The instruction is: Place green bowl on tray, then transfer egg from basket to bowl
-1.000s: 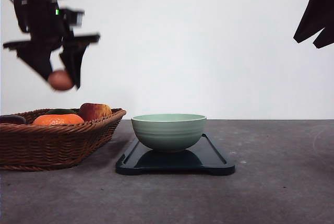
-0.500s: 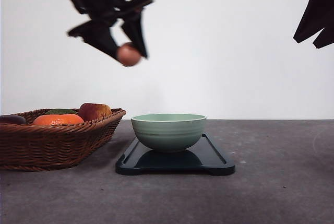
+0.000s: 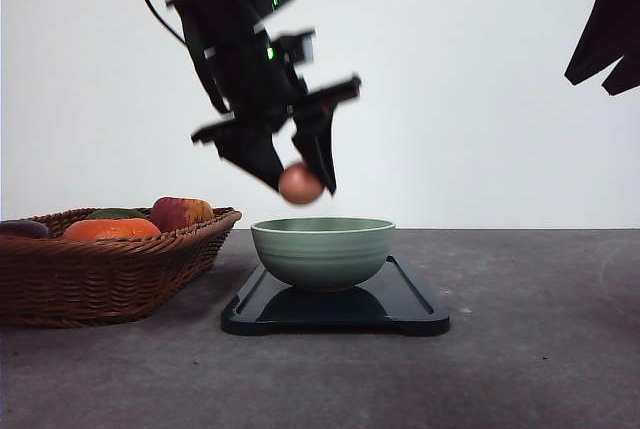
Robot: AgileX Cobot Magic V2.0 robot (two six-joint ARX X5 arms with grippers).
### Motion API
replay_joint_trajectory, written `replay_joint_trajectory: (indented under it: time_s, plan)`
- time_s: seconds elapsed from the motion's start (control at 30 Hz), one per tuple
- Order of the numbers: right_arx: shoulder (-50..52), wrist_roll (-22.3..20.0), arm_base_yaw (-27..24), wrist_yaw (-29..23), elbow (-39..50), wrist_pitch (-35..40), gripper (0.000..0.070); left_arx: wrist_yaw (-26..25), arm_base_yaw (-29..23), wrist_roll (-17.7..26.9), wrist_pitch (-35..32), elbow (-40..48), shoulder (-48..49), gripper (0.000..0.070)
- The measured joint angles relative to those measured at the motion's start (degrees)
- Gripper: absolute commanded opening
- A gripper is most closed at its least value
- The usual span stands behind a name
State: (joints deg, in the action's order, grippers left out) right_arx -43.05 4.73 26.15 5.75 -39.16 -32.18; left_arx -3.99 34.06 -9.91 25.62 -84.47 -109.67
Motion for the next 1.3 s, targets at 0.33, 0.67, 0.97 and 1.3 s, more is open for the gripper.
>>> replay_joint_trajectory:
  time_s: [0.33, 0.67, 0.97, 1.3]
  plan:
    - [0.0, 0.0, 0.0, 0.0, 0.0, 0.0, 0.0254, 0.0, 0.4, 0.0, -2.6, 0.0, -4.9, 0.0230]
    - [0.0, 0.0, 0.0, 0.0, 0.0, 0.0, 0.0255, 0.0, 2.5, 0.0, -4.0, 0.0, -6.5, 0.0288]
    - [0.0, 0.0, 0.0, 0.0, 0.0, -0.2, 0.0255, 0.0, 3.3, 0.0, -4.0, 0.0, -6.5, 0.0479]
    - [0.0, 0.0, 0.0, 0.0, 0.0, -1.9, 0.0255, 0.0, 3.0, 0.2, 9.6, -8.4, -6.5, 0.0559]
